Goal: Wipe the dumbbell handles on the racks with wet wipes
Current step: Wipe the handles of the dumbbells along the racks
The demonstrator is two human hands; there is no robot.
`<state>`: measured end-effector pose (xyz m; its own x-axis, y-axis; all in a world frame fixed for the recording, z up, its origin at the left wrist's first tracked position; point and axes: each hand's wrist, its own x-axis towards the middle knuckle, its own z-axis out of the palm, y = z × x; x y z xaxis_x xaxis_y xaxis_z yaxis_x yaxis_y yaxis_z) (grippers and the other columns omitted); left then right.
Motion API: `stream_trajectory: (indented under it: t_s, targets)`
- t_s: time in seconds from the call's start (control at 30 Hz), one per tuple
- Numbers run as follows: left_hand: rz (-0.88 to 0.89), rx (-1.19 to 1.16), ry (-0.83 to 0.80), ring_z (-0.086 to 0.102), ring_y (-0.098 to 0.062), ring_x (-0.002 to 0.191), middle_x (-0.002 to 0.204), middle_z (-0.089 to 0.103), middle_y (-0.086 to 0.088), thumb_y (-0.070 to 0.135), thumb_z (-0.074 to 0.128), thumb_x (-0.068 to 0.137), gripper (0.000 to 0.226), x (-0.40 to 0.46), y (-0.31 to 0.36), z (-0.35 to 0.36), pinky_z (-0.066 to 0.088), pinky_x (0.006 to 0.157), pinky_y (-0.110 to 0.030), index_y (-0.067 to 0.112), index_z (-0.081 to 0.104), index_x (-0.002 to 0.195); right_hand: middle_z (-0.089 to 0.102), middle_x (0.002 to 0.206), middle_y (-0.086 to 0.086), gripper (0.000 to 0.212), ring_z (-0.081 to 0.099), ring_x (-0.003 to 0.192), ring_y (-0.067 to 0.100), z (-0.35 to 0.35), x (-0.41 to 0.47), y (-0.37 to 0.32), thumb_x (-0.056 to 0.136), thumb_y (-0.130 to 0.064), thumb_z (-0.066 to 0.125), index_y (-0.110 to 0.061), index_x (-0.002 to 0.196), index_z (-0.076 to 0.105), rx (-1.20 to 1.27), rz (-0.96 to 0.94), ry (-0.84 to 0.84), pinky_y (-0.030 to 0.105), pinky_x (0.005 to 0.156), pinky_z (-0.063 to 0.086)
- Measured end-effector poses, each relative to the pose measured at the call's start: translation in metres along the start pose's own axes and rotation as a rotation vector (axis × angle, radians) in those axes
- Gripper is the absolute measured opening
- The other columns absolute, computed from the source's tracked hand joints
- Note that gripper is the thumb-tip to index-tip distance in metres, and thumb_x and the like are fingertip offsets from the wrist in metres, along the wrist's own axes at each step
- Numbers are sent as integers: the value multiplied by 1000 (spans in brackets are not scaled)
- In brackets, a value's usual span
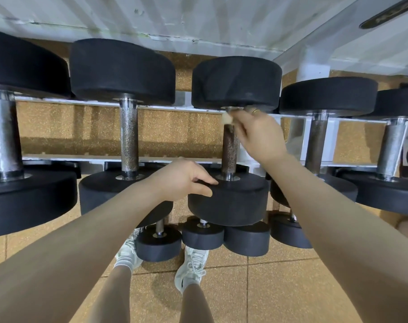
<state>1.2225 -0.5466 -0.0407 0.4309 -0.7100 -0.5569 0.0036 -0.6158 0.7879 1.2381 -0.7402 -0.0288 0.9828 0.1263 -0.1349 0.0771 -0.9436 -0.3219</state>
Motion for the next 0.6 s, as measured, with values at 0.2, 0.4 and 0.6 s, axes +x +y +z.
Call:
stream_trajectory:
  t_s: [0.2, 0.4, 0.6]
  targets:
    - [32, 13, 36, 56, -7, 108, 120, 63, -1, 19, 67, 82, 32, -4, -1, 3, 37, 96, -11, 14, 66, 114, 54, 124, 11, 36, 55, 104, 34, 5, -8, -2, 95, -15, 43, -23, 128, 55, -62, 21, -241, 37, 78, 44]
    - [-9, 153, 12, 52, -15, 118, 129, 58, -3, 23, 62, 87, 38, -8, 10, 2, 32, 103, -20, 17, 58, 125, 55, 109, 4, 35, 52, 102, 24, -5, -30, -8, 90, -10, 47, -27, 118, 60, -133, -116, -668, 30, 78, 42]
    - [-55, 578, 146, 46, -23, 121, 143, 38, -2, 23, 33, 99, 47, -48, 36, 13, 41, 93, -32, 21, 21, 145, 60, 101, 6, 27, 55, 93, 27, -19, -38, -28, 90, -4, 46, -19, 96, 68, -82, 54, -776, 30, 72, 42]
